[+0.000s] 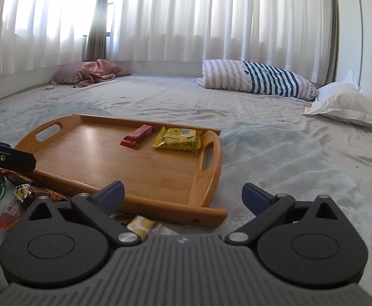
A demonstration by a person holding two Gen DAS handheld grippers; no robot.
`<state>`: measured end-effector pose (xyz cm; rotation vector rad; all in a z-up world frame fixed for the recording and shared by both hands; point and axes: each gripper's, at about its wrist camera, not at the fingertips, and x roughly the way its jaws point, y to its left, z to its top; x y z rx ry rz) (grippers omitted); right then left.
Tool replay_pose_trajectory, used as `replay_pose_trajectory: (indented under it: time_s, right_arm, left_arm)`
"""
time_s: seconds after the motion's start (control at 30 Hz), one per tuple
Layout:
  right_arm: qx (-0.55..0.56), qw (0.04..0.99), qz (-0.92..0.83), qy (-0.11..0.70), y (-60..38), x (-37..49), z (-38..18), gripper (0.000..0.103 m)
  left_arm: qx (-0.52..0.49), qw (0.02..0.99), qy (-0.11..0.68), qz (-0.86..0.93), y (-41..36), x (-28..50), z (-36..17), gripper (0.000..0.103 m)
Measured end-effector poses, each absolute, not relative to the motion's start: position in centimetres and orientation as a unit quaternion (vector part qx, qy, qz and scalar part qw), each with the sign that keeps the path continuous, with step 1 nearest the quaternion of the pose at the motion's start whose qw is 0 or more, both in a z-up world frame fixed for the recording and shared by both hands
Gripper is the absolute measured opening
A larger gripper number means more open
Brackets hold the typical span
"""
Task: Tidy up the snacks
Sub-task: 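Move both open tools back over the snack pile, then grasp the pink-and-white candy packet with the left tool while the right grasps the white pastry packet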
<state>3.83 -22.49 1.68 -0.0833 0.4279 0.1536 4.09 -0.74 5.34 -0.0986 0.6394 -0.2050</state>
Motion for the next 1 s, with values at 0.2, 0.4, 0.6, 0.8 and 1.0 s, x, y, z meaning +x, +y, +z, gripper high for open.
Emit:
replay_pose_trajectory:
  time_s: [0.2, 0.4, 0.6, 0.8, 1.0]
  right_arm:
    - [-0.02, 0.977, 0.038, 0.208, -22.8, 2.0, 0.6, 0.101]
    - [-0.019, 0.976, 0.013, 0.215, -22.5, 1.0, -0.4, 0.089]
    - [-0.006, 0.974, 0.009, 0.227, -22.3, 0.7, -1.0, 0.075]
    - [-0.006, 0.973, 0.015, 0.231, -21.6, 0.9, -1.3, 0.075]
    - [-0.001, 0.972, 0.011, 0.236, -21.0, 1.4, -1.5, 0.081]
  left_arm:
    - [-0.032, 0.946, 0.313, -0.082, -1.2, 1.9, 4.4, 0.09]
    - [-0.038, 0.938, 0.335, -0.082, -1.1, 0.7, 3.8, 0.045]
    - [-0.049, 0.933, 0.348, -0.075, -0.9, 0.1, 3.2, 0.044]
    - [-0.047, 0.937, 0.343, -0.042, -1.7, 0.3, 2.1, 0.048]
    - [-0.056, 0.936, 0.344, -0.037, -2.5, 0.8, 1.8, 0.048]
